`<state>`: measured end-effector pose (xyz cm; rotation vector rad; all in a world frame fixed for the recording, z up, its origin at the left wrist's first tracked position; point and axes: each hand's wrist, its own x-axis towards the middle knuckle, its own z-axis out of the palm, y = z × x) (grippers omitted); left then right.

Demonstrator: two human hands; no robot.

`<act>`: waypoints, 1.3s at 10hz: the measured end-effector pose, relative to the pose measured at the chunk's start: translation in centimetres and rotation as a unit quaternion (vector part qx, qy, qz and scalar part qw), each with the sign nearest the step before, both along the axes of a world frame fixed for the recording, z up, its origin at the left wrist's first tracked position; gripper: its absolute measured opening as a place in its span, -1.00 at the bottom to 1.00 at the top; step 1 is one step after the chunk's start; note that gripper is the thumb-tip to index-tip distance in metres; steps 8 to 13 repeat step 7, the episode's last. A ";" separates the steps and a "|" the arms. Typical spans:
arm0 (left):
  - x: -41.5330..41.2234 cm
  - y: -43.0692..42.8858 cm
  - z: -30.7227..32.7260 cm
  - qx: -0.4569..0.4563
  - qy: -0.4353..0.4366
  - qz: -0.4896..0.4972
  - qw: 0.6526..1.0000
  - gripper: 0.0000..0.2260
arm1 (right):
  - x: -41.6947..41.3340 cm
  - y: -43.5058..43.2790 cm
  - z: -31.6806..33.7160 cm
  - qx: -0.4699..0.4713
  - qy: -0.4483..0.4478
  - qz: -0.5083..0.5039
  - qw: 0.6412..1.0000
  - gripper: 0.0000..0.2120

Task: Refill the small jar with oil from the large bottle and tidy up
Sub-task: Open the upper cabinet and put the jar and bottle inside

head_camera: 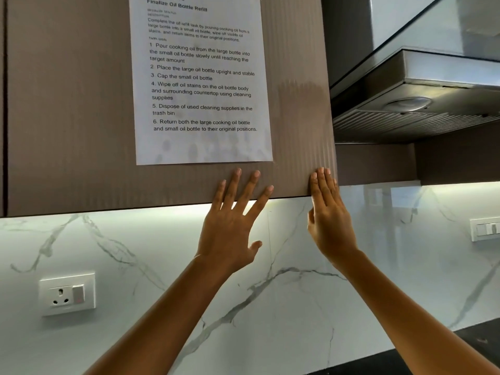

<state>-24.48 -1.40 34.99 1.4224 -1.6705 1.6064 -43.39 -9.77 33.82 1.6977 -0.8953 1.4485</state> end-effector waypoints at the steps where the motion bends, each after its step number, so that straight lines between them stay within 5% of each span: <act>1: 0.2 -0.3 0.1 0.004 -0.010 0.007 1.000 -0.06 | 0.1 -0.3 0.0 -0.012 -0.005 -0.002 1.000 -0.27; 4: -0.6 1.3 1.0 0.102 0.018 0.027 0.994 -0.12 | 0.3 0.6 0.2 0.056 0.010 -0.029 0.998 -0.24; 6: -1.9 4.7 -0.8 0.107 0.133 0.014 0.985 -0.17 | 0.8 4.5 1.3 0.160 -0.008 0.040 0.986 -0.39; 7: -2.0 7.2 -2.4 0.043 0.159 0.005 0.986 -0.19 | 1.1 6.8 0.5 0.122 -0.016 0.061 0.991 -0.45; 13: -2.0 7.2 -2.4 0.043 0.159 0.005 0.986 -0.19 | 1.1 6.8 0.5 0.122 -0.016 0.061 0.991 -0.45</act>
